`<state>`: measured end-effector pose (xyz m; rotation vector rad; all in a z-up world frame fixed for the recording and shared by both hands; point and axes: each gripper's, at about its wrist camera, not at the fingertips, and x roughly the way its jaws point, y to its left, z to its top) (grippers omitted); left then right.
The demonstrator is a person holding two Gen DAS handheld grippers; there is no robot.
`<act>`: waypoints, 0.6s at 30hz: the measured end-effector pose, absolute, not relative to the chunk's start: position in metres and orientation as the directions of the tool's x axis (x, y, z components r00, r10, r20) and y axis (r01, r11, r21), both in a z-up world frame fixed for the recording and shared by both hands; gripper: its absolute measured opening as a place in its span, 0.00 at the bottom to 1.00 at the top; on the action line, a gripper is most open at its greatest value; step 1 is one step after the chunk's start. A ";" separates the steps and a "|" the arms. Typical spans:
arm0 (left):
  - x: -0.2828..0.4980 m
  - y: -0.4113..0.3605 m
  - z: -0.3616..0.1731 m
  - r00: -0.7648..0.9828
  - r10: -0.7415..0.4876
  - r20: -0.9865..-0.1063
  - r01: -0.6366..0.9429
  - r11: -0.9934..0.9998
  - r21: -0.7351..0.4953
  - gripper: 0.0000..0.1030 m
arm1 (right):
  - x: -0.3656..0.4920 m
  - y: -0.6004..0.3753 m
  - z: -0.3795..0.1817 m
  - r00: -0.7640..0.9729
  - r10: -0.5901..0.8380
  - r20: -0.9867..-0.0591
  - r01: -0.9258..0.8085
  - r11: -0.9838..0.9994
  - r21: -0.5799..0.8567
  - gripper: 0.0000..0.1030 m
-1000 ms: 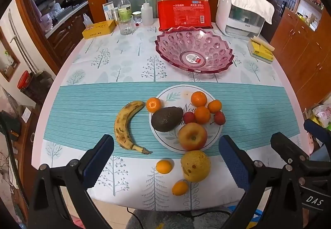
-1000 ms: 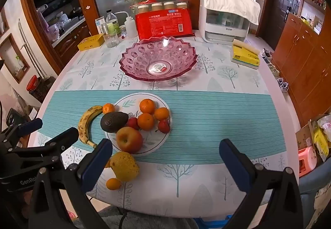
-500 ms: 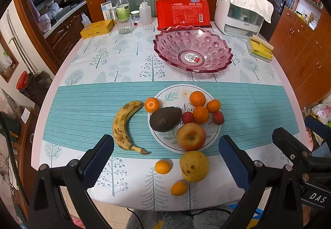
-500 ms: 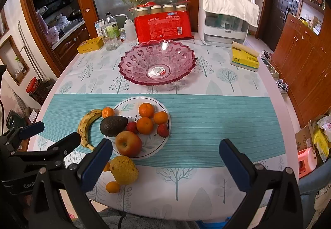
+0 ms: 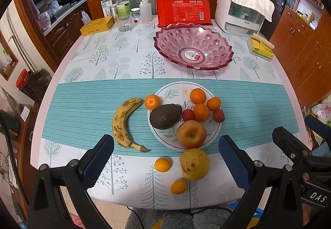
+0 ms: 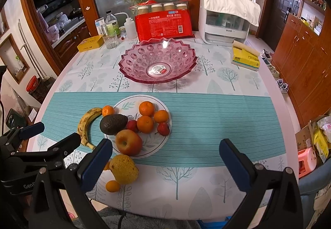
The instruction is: Organize fruits
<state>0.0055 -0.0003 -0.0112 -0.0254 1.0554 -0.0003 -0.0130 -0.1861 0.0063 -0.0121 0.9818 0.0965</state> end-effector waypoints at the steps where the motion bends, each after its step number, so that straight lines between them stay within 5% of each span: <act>1: 0.006 0.000 -0.011 0.493 -0.013 -0.870 -0.012 1.000 -0.021 0.98 | -0.013 -0.186 0.006 0.552 0.076 -0.830 -0.087 0.996 0.034 1.00; 18: 0.006 0.003 -0.003 0.504 -0.029 -0.863 -0.015 0.999 -0.042 0.98 | -0.013 -0.186 0.011 0.565 0.090 -0.820 -0.102 0.994 0.039 1.00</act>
